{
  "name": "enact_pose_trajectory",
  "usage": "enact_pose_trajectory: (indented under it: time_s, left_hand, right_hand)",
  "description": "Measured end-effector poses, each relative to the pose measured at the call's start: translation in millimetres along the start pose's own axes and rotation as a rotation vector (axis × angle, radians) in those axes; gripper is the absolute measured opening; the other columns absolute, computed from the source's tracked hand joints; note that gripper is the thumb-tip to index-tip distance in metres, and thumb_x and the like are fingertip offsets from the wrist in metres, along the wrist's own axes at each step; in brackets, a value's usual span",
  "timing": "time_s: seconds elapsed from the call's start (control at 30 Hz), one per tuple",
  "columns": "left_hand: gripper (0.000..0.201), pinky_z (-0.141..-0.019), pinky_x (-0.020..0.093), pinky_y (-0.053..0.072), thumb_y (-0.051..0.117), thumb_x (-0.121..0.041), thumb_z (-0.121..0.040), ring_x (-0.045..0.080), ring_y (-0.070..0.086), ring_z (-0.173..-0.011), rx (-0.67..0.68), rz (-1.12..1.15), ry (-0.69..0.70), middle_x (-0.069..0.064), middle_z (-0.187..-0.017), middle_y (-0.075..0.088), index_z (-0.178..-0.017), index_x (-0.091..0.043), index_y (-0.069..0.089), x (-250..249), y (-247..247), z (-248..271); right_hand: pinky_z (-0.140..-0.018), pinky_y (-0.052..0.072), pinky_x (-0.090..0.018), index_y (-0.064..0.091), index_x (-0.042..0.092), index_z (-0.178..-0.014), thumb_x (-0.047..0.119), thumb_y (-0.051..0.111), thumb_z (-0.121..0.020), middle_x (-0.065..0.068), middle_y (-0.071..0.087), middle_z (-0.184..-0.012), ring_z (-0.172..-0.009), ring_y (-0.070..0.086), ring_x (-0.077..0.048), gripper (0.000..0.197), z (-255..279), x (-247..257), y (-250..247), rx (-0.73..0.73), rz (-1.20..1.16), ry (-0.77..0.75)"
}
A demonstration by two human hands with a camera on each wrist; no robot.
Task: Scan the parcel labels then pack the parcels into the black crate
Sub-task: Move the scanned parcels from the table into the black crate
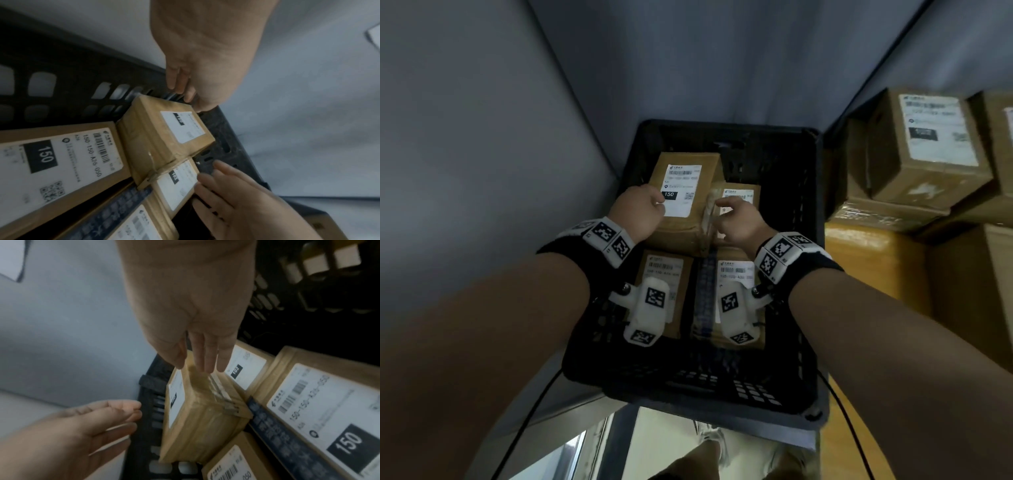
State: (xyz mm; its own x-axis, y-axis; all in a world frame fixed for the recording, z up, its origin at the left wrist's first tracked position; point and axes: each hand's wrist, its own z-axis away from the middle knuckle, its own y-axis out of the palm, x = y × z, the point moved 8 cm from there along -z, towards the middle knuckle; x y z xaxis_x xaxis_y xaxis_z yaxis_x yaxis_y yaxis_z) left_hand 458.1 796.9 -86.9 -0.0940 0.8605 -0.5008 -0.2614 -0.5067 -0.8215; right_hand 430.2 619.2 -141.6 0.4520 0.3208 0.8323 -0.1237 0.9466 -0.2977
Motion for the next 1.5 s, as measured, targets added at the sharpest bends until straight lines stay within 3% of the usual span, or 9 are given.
enact_pose_trajectory:
  time_s: [0.07,0.3,0.5,0.8,1.03,1.2,1.3,1.4,1.5]
  left_hand:
    - [0.030,-0.094,0.024,0.039,0.050,-0.016,-0.096,0.024,0.052,-0.120,0.036,0.022,0.019,0.009,-0.132,0.057,-0.123,-0.007,0.059,-17,-2,6]
    - [0.027,-0.095,0.028,0.041,0.052,-0.015,-0.096,0.025,0.056,-0.116,0.112,0.157,0.176,0.012,-0.124,0.062,-0.119,-0.006,0.060,-112,6,41]
    - [0.027,-0.091,0.026,0.043,0.052,-0.017,-0.097,0.022,0.057,-0.113,0.211,0.203,0.259,0.010,-0.123,0.061,-0.121,-0.008,0.058,-187,44,82]
    - [0.030,-0.088,0.024,0.040,0.051,-0.018,-0.097,0.021,0.054,-0.115,0.340,0.255,0.190,0.009,-0.128,0.057,-0.125,-0.009,0.055,-278,134,127]
    - [0.045,-0.102,0.038,0.044,0.050,-0.035,-0.098,0.025,0.052,-0.121,0.473,0.224,0.055,0.009,-0.138,0.050,-0.137,-0.013,0.045,-317,204,147]
    - [0.062,-0.100,0.045,0.047,0.044,-0.051,-0.095,0.026,0.051,-0.124,0.621,0.279,-0.137,0.006,-0.146,0.044,-0.147,-0.020,0.032,-307,246,170]
    - [0.059,-0.098,0.042,0.049,0.045,-0.056,-0.094,0.025,0.049,-0.125,0.649,0.342,-0.204,0.001,-0.145,0.045,-0.144,-0.025,0.038,-300,256,179]
    - [0.055,-0.080,0.036,0.055,0.054,-0.055,-0.090,0.027,0.055,-0.117,0.558,0.515,-0.301,0.004,-0.131,0.055,-0.137,-0.027,0.047,-289,250,179]
    - [0.043,-0.085,0.044,0.056,0.064,-0.050,-0.085,0.025,0.064,-0.104,0.459,0.701,-0.313,0.001,-0.118,0.067,-0.122,-0.029,0.059,-274,237,171]
  right_hand:
    - [-0.088,0.054,-0.040,0.056,0.011,-0.124,0.011,0.055,-0.095,-0.016,0.065,-0.103,-0.097,0.064,-0.028,0.029,21,5,-21,-0.009,0.012,0.009]
    - [-0.079,0.053,-0.033,0.062,0.003,-0.106,0.006,0.051,-0.096,-0.014,0.065,-0.096,-0.084,0.062,-0.024,0.015,110,20,-128,-0.204,0.089,-0.065]
    - [-0.091,0.045,-0.029,0.062,0.008,-0.121,0.010,0.053,-0.094,-0.010,0.066,-0.120,-0.113,0.059,-0.026,0.029,176,-11,-230,-0.394,0.391,-0.043]
    - [-0.081,0.047,-0.033,0.046,0.006,-0.136,0.023,0.059,-0.092,-0.019,0.055,-0.130,-0.111,0.057,-0.034,0.049,229,-115,-370,-0.412,0.602,0.296]
    - [-0.069,0.040,-0.026,0.065,0.003,-0.108,0.022,0.061,-0.091,-0.012,0.065,-0.106,-0.089,0.056,-0.023,0.027,227,-158,-394,-0.354,0.519,0.266]
    - [-0.074,0.041,-0.029,0.054,0.001,-0.116,0.027,0.056,-0.091,-0.014,0.050,-0.121,-0.099,0.055,-0.031,0.036,224,-168,-393,-0.373,0.404,0.280]
    - [-0.069,0.045,-0.031,0.058,0.004,-0.097,0.027,0.057,-0.091,-0.012,0.060,-0.102,-0.090,0.058,-0.029,0.024,221,-176,-383,-0.342,0.296,0.275]
    - [-0.081,0.050,-0.031,0.055,0.015,-0.113,0.031,0.066,-0.089,0.001,0.060,-0.103,-0.096,0.058,-0.019,0.032,223,-174,-367,-0.318,-0.036,0.194]
    - [-0.067,0.045,-0.027,0.045,0.021,-0.098,0.027,0.073,-0.084,0.004,0.061,-0.093,-0.087,0.060,-0.016,0.032,226,-165,-350,-0.231,-0.437,0.128]
